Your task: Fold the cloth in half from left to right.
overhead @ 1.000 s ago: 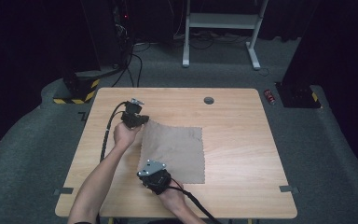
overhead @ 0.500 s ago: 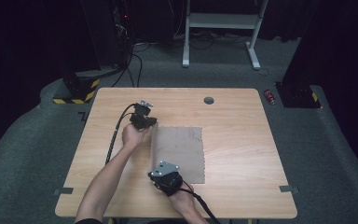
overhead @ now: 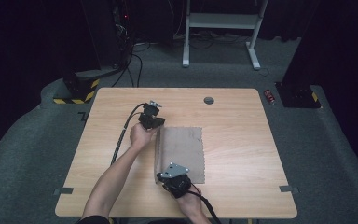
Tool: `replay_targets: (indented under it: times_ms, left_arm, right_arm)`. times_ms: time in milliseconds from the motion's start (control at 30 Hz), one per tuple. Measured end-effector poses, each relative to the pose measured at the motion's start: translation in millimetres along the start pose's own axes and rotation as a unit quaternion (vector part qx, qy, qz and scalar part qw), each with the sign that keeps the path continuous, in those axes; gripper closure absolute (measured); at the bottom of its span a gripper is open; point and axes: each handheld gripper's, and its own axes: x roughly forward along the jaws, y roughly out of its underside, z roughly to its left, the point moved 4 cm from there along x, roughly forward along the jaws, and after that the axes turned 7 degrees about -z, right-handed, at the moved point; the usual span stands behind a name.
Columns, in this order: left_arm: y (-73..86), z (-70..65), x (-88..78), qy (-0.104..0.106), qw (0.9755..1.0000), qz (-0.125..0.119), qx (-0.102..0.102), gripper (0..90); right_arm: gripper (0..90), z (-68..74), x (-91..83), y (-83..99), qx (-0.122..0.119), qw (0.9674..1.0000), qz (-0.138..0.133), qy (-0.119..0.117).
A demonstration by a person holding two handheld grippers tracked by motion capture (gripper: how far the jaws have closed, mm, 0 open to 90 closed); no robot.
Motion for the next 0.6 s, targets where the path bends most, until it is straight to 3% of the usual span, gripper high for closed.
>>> replay_targets:
  times_ms: [367,600]
  left_arm:
    - [-3.4,-11.2,10.2,0.014,0.9999,0.003,0.0,89.6]
    - [-8.7,-19.5,16.6,0.021,0.9997,0.007,0.011,89.6]
  right_arm:
    - [89.8,-7.1,-10.7,9.2,0.011,0.9999,0.0,0.013]
    - [89.8,-12.0,-17.1,14.8,0.022,0.9995,-0.001,0.022]
